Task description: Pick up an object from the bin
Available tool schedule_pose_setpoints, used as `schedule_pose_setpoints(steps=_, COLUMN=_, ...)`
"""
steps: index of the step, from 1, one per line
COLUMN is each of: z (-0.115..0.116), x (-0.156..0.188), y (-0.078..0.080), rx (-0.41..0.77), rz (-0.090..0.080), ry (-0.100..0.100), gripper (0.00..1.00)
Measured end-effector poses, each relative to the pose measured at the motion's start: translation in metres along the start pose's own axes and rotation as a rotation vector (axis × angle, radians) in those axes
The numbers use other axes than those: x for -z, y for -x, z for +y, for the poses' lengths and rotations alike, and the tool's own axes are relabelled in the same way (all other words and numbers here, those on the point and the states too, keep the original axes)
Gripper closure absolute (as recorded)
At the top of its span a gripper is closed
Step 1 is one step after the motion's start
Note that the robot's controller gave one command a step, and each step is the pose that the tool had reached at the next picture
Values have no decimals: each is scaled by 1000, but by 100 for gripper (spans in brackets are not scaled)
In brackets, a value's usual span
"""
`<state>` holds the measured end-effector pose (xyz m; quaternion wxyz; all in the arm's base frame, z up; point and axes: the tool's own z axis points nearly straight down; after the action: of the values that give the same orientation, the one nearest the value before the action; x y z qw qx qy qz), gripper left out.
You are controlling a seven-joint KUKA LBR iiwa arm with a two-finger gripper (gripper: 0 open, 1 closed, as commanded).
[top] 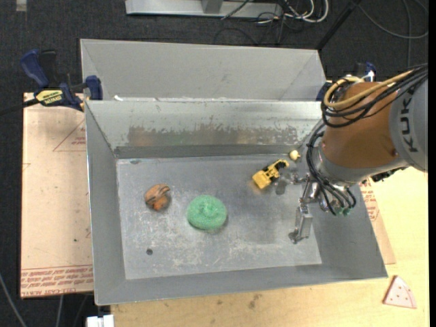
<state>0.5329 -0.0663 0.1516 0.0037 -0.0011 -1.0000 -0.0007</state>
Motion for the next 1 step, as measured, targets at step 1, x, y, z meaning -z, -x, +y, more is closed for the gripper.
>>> schedule_pose_setpoints(steps=1, z=0, x=5, y=2, rx=2, rz=-8, ry=-1, gripper=0)
